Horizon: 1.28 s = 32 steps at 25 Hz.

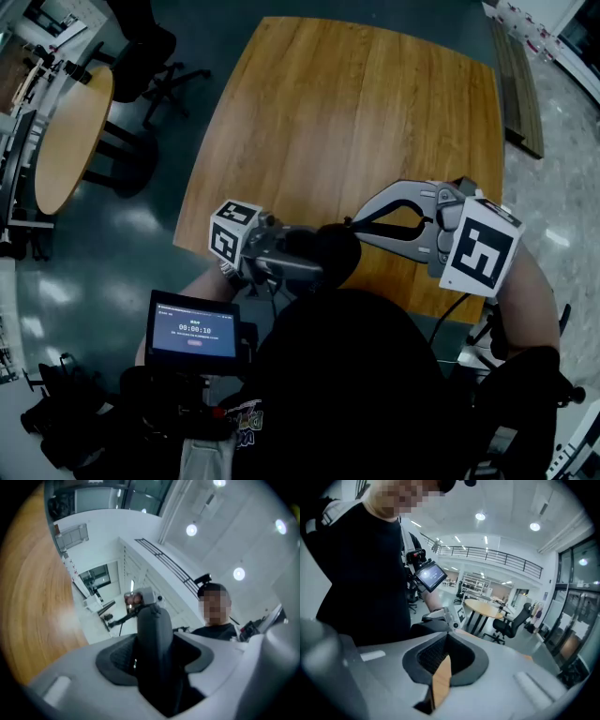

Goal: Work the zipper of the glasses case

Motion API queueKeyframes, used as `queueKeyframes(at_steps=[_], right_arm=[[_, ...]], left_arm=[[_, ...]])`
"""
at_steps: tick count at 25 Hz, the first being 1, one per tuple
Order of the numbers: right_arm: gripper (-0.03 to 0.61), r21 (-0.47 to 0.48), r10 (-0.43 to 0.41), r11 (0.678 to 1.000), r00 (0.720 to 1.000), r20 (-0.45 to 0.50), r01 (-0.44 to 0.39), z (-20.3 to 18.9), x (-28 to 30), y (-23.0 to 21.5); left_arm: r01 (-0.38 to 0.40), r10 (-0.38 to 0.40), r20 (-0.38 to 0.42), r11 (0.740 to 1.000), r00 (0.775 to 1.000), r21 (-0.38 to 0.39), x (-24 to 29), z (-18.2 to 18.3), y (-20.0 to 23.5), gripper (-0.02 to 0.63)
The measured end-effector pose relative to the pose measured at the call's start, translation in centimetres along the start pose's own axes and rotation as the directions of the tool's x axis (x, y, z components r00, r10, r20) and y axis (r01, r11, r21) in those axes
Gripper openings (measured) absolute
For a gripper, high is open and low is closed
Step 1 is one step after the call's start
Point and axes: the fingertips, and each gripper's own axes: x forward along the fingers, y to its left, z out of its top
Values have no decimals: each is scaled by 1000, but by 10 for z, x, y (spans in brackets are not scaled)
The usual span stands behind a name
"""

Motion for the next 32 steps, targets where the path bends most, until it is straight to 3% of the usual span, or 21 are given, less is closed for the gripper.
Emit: queueKeyframes(at_steps=[3, 5, 17, 21, 25, 27, 30, 32], right_arm=[[5, 4, -94, 996, 995, 30, 94, -3, -6, -4], [5, 29, -133, 991, 989, 60, 131, -7, -10, -3], [4, 170, -385, 917, 912, 143, 361, -20, -33, -17], [3, 179, -420, 902, 894, 154, 393, -17, -44, -11], [3, 118, -348, 936, 925, 153, 333, -13, -48, 6], [3, 128, -345, 936, 924, 163, 327, -9, -52, 9], [3, 130, -376, 925, 909, 181, 357, 1, -60, 7], [3, 184, -373, 924, 894, 250, 334, 11, -67, 8]], left_arm=[[-5, 1, 149, 1000, 989, 31, -8, 16, 1, 238], [-24, 12, 196, 998, 980, 57, -7, 19, 3, 238], [-135, 91, 278, 981, 956, 141, 6, 42, 15, 238], [-85, 48, 295, 990, 954, 117, 14, 45, 9, 238], [-43, 21, 245, 995, 969, 86, 19, 37, 2, 238], [-18, 0, 247, 997, 969, 73, 23, 38, -4, 238], [42, -57, 303, 997, 951, 57, 28, 48, -13, 236], [99, -110, 336, 994, 935, 49, 32, 50, -22, 235]])
